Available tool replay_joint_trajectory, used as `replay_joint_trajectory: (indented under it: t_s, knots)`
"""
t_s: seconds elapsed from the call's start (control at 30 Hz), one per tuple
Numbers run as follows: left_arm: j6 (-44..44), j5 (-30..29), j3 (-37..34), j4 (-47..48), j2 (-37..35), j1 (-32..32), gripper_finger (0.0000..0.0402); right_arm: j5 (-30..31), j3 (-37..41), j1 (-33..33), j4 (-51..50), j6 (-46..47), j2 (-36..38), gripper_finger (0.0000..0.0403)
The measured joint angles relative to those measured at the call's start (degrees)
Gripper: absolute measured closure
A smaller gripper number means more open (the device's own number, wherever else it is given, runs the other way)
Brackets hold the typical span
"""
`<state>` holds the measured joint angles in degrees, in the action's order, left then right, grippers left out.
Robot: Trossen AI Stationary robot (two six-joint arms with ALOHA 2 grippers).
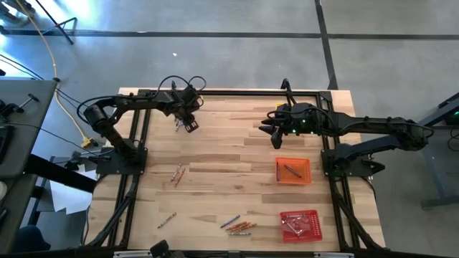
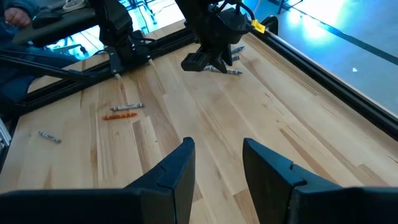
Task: Sort crayons
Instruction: Put the gray crayon into the red bin
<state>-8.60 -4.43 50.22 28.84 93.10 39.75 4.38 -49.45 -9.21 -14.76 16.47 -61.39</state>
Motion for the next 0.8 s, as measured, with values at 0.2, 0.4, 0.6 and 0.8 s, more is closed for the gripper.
replay_joint_trajectory:
  t_s: [0.2, 0.4, 0.6, 0.8]
  knots:
    - [-0.5, 0.4, 0.0, 0.7, 0.0, 0.2, 0.0298, 0.0, 0.0, 0.0, 0.0, -1.2, 0.0, 0.0275]
    - [-0.5, 1.1, 0.0, 3.6, 0.0, 1.7, 0.0298, 0.0, 0.0, 0.0, 0.0, -1.6, 0.0, 0.0275]
    - [-0.5, 4.0, 0.0, 3.4, 0.0, 2.6, 0.0298, 0.0, 0.0, 0.0, -0.1, -3.0, 0.0, 0.0275]
    - [-0.5, 4.2, 0.0, 3.4, 2.5, 2.7, 0.0298, 0.0, 0.0, 0.0, -0.3, -3.0, 0.0, 0.0275]
